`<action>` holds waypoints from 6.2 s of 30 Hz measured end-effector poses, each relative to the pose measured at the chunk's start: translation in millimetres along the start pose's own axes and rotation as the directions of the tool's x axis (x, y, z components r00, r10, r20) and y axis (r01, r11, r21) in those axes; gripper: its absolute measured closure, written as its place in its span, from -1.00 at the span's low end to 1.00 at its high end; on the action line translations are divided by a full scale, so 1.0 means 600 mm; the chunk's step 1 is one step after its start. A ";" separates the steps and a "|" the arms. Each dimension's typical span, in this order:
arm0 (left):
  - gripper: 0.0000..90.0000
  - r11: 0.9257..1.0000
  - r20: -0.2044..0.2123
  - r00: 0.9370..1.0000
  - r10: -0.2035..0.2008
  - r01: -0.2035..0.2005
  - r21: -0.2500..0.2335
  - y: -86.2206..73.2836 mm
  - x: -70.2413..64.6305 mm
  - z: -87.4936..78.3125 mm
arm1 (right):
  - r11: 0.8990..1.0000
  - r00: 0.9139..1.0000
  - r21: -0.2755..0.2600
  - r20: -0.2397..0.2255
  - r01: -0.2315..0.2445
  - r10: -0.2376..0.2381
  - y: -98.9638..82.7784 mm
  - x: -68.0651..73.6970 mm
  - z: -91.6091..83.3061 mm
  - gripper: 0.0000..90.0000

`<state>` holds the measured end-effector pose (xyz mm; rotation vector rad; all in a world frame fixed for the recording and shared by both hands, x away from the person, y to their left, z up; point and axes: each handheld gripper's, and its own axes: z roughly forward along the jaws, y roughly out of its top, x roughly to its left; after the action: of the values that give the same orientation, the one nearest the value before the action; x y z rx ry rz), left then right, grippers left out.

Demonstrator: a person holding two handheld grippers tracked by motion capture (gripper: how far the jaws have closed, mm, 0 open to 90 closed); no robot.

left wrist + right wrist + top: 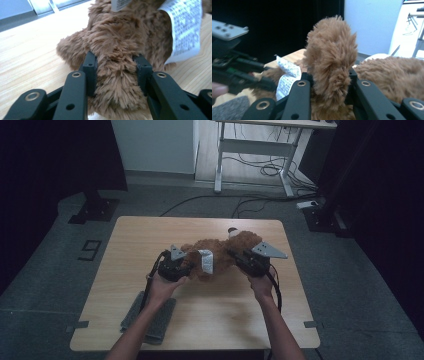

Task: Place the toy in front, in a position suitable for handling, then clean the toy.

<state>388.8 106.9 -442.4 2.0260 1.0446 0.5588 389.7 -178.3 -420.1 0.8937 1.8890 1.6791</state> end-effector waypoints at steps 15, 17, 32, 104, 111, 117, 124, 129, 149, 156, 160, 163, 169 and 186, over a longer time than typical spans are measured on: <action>0.27 0.997 0.007 1.000 0.006 -0.007 0.074 -0.063 0.010 0.013 | 0.993 0.996 0.089 -0.039 -0.077 0.081 -0.109 0.009 0.017 0.64; 0.17 0.997 0.027 1.000 -0.001 -0.001 0.082 -0.064 0.008 0.012 | 0.992 0.995 0.097 -0.037 -0.086 0.090 -0.111 0.009 0.015 0.62; -0.34 0.998 0.101 0.992 -0.069 0.069 0.012 -0.082 0.005 -0.052 | 0.980 0.986 0.136 -0.064 -0.143 0.153 -0.133 -0.003 -0.003 0.43; -0.82 0.977 0.002 0.995 -0.103 0.100 0.186 -0.280 0.016 -0.097 | 0.977 0.988 0.179 -0.085 -0.113 0.130 -0.161 -0.003 -0.019 0.26; -0.74 0.978 -0.029 0.996 -0.082 0.086 0.192 -0.282 0.016 -0.093 | 0.977 0.988 0.178 -0.084 -0.116 0.132 -0.162 -0.003 -0.018 0.26; -0.51 0.982 -0.050 0.995 -0.088 0.095 0.165 -0.285 0.021 -0.096 | 0.977 0.988 0.178 -0.079 -0.117 0.132 -0.162 -0.001 -0.018 0.25; 0.16 0.989 -0.059 0.995 -0.084 0.090 0.117 -0.292 0.033 -0.104 | 0.976 0.988 0.182 -0.076 -0.118 0.134 -0.162 0.000 -0.018 0.25; 0.49 0.991 -0.069 0.994 -0.086 0.093 0.100 -0.294 0.028 -0.103 | 0.976 0.987 0.172 -0.065 -0.135 0.148 -0.164 0.001 -0.018 0.26; 0.64 0.963 0.058 0.972 -0.228 0.234 -0.130 -0.275 0.068 -0.177 | 0.975 0.986 0.176 -0.067 -0.137 0.151 -0.165 0.003 -0.019 0.27; 0.63 0.955 0.061 0.969 -0.239 0.246 -0.165 -0.264 0.070 -0.194 | 0.972 0.985 0.188 -0.074 -0.139 0.155 -0.167 0.006 -0.017 0.31; 0.63 0.951 0.078 0.967 -0.242 0.252 -0.177 -0.260 0.069 -0.194 | 0.972 0.986 0.193 -0.075 -0.135 0.152 -0.169 0.008 -0.017 0.40; 0.63 0.948 0.094 0.965 -0.243 0.257 -0.189 -0.254 0.068 -0.196 | 0.971 0.985 0.196 -0.081 -0.135 0.153 -0.169 0.010 -0.017 0.45; 0.63 0.944 0.114 0.967 -0.230 0.250 -0.218 -0.235 0.068 -0.200 | 0.972 0.984 0.197 -0.090 -0.131 0.151 -0.170 0.013 -0.018 0.48; 0.63 0.968 0.181 0.980 -0.083 0.123 -0.219 -0.122 0.000 -0.148 | 0.969 0.981 0.191 -0.088 -0.154 0.173 -0.172 0.023 -0.023 0.47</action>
<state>294.2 172.4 -447.2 1.7724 0.9318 0.4217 353.2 -182.5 -518.8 1.0801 2.1187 1.6947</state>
